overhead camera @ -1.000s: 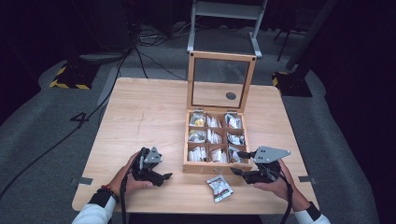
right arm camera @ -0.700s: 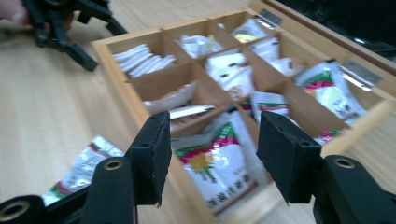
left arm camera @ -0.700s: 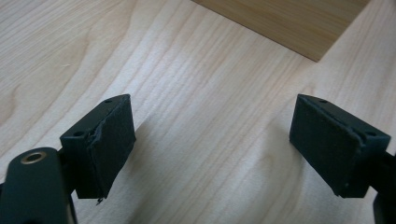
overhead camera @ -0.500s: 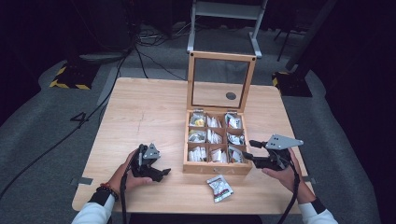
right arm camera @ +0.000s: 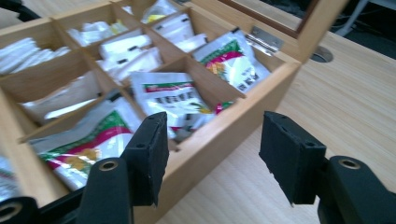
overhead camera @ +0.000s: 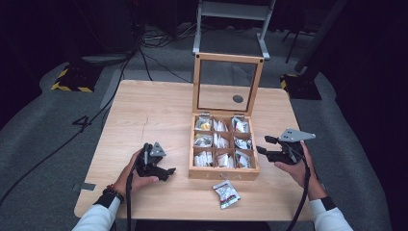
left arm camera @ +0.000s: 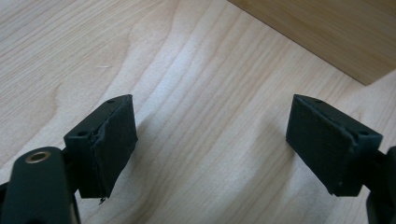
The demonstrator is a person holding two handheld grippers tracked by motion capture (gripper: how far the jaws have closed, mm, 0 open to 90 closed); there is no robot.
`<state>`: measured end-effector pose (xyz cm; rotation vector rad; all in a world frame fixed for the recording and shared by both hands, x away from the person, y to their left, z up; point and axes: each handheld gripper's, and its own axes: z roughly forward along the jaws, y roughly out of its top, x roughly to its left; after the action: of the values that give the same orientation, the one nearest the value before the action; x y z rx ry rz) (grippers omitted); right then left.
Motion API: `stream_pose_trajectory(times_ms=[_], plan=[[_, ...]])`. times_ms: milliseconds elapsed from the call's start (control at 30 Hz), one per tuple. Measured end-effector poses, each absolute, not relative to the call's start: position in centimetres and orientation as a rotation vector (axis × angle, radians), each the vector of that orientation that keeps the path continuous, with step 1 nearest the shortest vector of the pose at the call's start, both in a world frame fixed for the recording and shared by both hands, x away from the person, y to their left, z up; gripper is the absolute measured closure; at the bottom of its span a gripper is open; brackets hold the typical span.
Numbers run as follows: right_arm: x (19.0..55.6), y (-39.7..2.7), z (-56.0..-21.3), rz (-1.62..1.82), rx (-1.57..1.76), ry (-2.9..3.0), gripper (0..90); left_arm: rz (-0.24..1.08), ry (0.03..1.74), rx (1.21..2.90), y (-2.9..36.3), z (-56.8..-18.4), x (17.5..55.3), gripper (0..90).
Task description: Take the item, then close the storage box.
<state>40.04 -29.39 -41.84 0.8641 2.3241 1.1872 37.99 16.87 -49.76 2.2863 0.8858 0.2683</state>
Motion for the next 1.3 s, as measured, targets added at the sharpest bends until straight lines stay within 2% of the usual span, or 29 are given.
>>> stream_pose_trajectory(times_ms=[100,200,333,867,1300], plan=[[41.0,-29.8,-42.0,1.177,0.904,2.306,41.9,0.309,0.884,2.285,17.0,-49.7,38.4,17.9],[41.8,-30.0,-42.1,1.171,0.925,2.292,41.5,0.292,0.888,2.267,16.9,-49.3,39.2,17.8],[42.6,-30.0,-42.3,1.165,0.954,2.288,40.8,0.357,0.851,2.215,16.6,-48.5,39.8,20.3],[47.2,-29.9,-42.2,1.202,1.056,2.247,41.9,0.371,0.865,2.019,13.7,-44.1,45.5,21.0],[49.7,-28.9,-42.1,1.184,1.076,2.230,40.0,0.380,0.881,2.022,11.0,-43.8,49.9,20.6]])
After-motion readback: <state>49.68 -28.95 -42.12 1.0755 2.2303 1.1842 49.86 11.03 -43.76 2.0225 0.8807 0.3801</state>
